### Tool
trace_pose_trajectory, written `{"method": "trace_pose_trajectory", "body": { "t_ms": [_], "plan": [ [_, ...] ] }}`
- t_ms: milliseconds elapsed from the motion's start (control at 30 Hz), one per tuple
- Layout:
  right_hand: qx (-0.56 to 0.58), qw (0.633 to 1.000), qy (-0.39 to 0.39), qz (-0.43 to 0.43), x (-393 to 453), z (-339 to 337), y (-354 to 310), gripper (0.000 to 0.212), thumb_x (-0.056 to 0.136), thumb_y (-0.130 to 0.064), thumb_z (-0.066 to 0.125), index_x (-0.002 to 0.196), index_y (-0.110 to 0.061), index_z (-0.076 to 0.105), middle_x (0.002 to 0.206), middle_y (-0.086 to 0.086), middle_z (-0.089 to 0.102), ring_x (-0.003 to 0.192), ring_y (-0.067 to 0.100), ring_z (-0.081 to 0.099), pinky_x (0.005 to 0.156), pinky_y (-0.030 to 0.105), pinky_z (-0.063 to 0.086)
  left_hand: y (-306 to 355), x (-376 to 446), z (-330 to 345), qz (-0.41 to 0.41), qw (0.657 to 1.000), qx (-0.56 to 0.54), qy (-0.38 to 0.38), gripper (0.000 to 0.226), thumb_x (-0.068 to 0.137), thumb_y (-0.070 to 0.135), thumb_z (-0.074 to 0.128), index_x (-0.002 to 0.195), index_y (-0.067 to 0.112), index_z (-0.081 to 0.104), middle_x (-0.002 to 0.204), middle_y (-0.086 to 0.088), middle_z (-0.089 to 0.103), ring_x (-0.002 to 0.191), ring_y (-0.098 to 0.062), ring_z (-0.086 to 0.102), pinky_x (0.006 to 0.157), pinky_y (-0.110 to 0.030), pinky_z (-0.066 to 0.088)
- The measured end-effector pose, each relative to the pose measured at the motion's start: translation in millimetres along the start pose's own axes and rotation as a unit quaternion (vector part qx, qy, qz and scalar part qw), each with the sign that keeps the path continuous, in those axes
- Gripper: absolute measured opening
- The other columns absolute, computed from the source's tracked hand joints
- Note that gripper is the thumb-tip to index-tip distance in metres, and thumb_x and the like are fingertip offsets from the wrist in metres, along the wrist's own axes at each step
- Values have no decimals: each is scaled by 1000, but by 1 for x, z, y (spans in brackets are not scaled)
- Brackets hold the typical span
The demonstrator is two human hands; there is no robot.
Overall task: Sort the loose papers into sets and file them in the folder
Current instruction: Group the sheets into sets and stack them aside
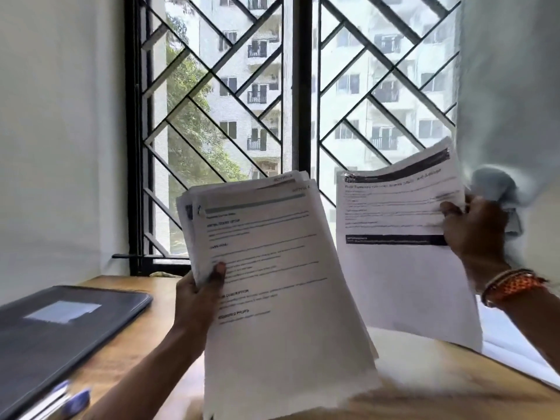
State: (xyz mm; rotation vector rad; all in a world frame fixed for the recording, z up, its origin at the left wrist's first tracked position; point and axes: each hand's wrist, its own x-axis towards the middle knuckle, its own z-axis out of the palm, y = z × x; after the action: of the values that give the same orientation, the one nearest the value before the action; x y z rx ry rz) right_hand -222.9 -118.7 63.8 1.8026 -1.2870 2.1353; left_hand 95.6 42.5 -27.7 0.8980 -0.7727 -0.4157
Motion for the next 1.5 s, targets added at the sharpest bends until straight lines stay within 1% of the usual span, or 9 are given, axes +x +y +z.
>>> {"method": "trace_pose_trajectory", "body": {
  "t_ms": [333,467,667,767,833,967,1067,1400,1500],
  "plan": [
    [93,915,-315,232,-78,58,30,13,90,-7,60,101,-5,66,99,15,69,90,33,65,80,42,56,-1,-1,2,-23,1000,4,-13,7,85,14,65,88,7,65,78,-8,72,62,-19,68,59,-35,60],
    [132,872,-385,273,-113,76,25,19,88,-2,60,107,-2,65,99,16,70,78,28,68,53,30,53,-2,-3,3,-34,999,7,-30,6,87,12,63,88,7,66,75,-7,73,61,-19,69,58,-35,60],
    [141,814,-505,250,-136,77,6,71,49,-28,69,97,23,57,80,14,56,71,24,50,63,35,39,-16,-6,6,-85,993,56,-61,8,90,14,61,87,7,65,69,-3,72,57,-15,69,48,-28,56],
    [-27,870,-484,91,-104,60,10,39,69,-35,70,60,-3,50,60,6,47,60,18,46,50,26,30,-25,-4,17,-96,988,94,-71,8,92,11,59,94,5,64,81,-8,68,60,-17,67,50,-25,57],
    [-188,897,-400,-1,-75,47,32,27,80,-33,63,69,-10,55,76,11,58,77,26,55,60,30,40,-32,0,28,-98,985,112,-84,5,92,10,59,90,7,63,81,-6,66,54,-12,66,47,-21,55],
    [-407,809,-419,68,-52,5,106,56,85,-50,59,119,-5,57,130,19,55,123,35,48,97,39,40,-54,4,56,-119,976,150,-100,6,93,10,59,89,7,63,82,-6,66,56,-11,66,54,-23,56],
    [-443,729,-515,84,-56,-17,135,73,93,-64,36,131,-4,51,139,16,50,127,32,46,100,36,36,-75,0,67,-123,968,195,-102,11,92,14,60,100,5,63,94,-15,67,76,-26,64,77,-35,54],
    [-521,697,-491,-35,-51,-12,111,50,89,-9,48,138,-4,37,135,19,49,123,36,48,97,39,44,-79,-13,57,-93,960,239,-115,15,93,16,59,104,6,63,100,-14,66,90,-30,63,85,-39,52],
    [-407,765,-499,-17,-23,-17,82,26,82,-2,59,107,-7,62,113,17,62,99,30,61,77,34,50,-85,-9,54,-87,957,263,-88,14,92,20,61,103,12,64,104,-14,68,95,-34,64,90,-47,52]
  ]
}}
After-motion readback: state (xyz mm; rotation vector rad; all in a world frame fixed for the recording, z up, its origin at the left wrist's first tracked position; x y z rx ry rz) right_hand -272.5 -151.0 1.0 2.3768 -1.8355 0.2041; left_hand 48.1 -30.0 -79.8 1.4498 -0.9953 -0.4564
